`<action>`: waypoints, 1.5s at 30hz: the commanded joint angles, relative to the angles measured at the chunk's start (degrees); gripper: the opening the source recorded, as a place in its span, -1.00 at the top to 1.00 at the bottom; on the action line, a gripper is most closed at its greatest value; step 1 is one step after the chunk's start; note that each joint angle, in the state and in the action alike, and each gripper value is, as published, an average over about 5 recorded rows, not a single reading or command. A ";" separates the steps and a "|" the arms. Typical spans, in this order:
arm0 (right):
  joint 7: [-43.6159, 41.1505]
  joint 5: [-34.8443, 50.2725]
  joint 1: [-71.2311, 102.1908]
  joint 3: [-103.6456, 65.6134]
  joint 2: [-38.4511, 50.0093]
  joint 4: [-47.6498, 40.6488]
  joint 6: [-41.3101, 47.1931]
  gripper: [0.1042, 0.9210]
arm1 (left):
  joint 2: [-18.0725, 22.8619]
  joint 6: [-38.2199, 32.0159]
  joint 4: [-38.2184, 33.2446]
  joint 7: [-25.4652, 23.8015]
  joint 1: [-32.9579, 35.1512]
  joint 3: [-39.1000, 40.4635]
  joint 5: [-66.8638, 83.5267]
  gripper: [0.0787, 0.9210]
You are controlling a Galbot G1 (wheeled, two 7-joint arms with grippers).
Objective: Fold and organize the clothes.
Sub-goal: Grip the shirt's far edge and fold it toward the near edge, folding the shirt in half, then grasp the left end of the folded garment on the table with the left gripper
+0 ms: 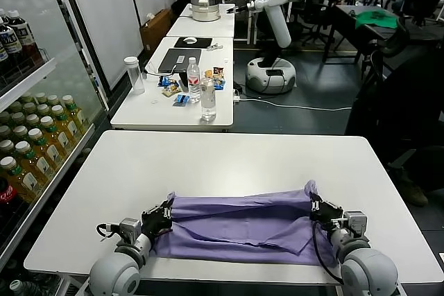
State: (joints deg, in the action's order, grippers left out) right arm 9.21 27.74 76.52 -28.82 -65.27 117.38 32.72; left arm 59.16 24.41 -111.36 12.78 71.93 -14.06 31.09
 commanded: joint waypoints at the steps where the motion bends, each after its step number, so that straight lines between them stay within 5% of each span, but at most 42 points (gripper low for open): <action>1: -0.19 -2.18 1.73 0.02 -0.85 0.28 0.31 0.70 | 0.58 -0.73 -0.34 0.42 1.08 -0.24 -3.17 0.68; 11: -1.40 -4.20 7.57 -3.56 -1.50 4.95 -0.96 -0.02 | 6.48 -6.14 -8.70 8.33 10.64 -1.22 -12.45 0.00; 23: -1.55 -4.25 10.79 -5.47 -1.85 6.74 -1.65 -0.73 | 12.50 -5.28 -1.18 12.75 11.24 0.09 -14.98 -0.73; 38: -1.51 -3.40 11.04 -6.16 -1.43 7.48 -1.82 -0.76 | 11.61 -5.44 0.13 10.33 9.25 -3.08 -4.45 0.18; 45: -1.43 -1.98 11.26 -7.44 -0.58 8.06 -1.87 -0.76 | 6.09 -5.68 -2.63 8.70 9.03 -13.04 0.75 0.63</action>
State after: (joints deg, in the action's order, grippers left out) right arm 7.77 25.31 87.43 -35.76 -65.97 125.16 30.87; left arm 68.85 18.96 -112.48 22.11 80.94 -18.83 25.71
